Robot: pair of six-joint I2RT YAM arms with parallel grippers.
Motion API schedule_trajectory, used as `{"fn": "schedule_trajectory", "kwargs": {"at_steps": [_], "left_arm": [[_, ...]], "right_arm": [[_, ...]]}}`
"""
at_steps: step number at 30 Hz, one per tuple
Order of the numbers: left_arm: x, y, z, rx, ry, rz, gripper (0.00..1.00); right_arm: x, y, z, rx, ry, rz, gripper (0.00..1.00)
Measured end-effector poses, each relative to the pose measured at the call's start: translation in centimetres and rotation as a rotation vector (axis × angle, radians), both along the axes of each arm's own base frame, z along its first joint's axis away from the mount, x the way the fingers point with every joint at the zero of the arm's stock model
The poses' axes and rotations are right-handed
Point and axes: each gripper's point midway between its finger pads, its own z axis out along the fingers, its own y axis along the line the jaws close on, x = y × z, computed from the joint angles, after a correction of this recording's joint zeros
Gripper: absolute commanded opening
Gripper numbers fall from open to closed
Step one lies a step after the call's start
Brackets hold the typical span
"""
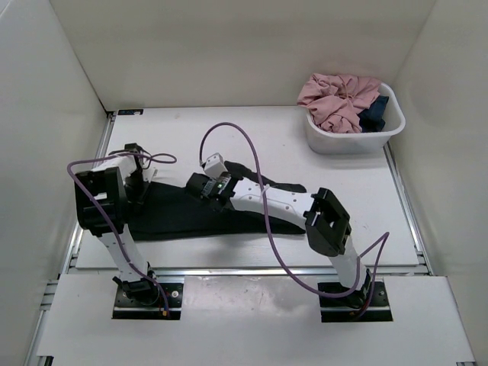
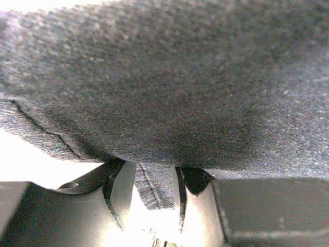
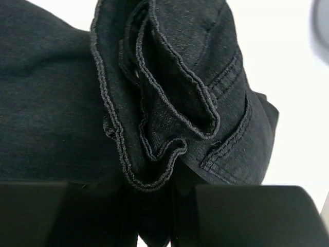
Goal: Fold and stack the trousers
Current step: Fold the trousers
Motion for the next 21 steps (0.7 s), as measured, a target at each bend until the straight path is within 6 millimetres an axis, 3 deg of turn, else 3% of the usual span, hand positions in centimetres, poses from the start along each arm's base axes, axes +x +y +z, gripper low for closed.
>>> {"fn": "schedule_trajectory", "kwargs": {"at_steps": [3, 5, 6, 7, 10, 14, 17, 19, 21], "left_arm": [[0.2, -0.2, 0.0, 0.004, 0.006, -0.003, 0.44], [0.3, -0.3, 0.0, 0.005, 0.008, -0.006, 0.45], [0.3, -0.3, 0.0, 0.005, 0.009, -0.007, 0.45], [0.4, -0.4, 0.0, 0.005, 0.009, -0.006, 0.45], [0.5, -0.4, 0.0, 0.004, 0.014, 0.0, 0.47], [0.5, -0.4, 0.1, 0.01, 0.016, 0.0, 0.5], [0.7, -0.3, 0.2, 0.018, 0.011, -0.003, 0.52], [1.0, -0.3, 0.4, 0.019, 0.003, -0.006, 0.53], [1.8, -0.2, 1.0, 0.022, -0.018, -0.012, 0.55]], "right_arm": [[-0.5, 0.4, -0.7, 0.014, 0.046, 0.017, 0.0], [-0.6, 0.5, -1.0, 0.02, 0.072, 0.026, 0.06], [-0.8, 0.7, -1.4, 0.019, 0.092, 0.035, 0.33], [-1.0, 0.9, -1.9, 0.016, 0.117, 0.051, 0.5], [-1.8, 3.0, -3.6, 0.026, 0.205, 0.134, 0.8], [-2.7, 5.4, -3.8, 0.081, 0.257, 0.256, 0.89], [-3.1, 6.5, -0.5, 0.188, 0.238, 0.337, 0.89], [-2.8, 6.5, 3.6, 0.288, 0.185, 0.368, 0.87], [-1.9, 5.1, 8.1, 0.394, 0.122, 0.357, 0.82]]}}
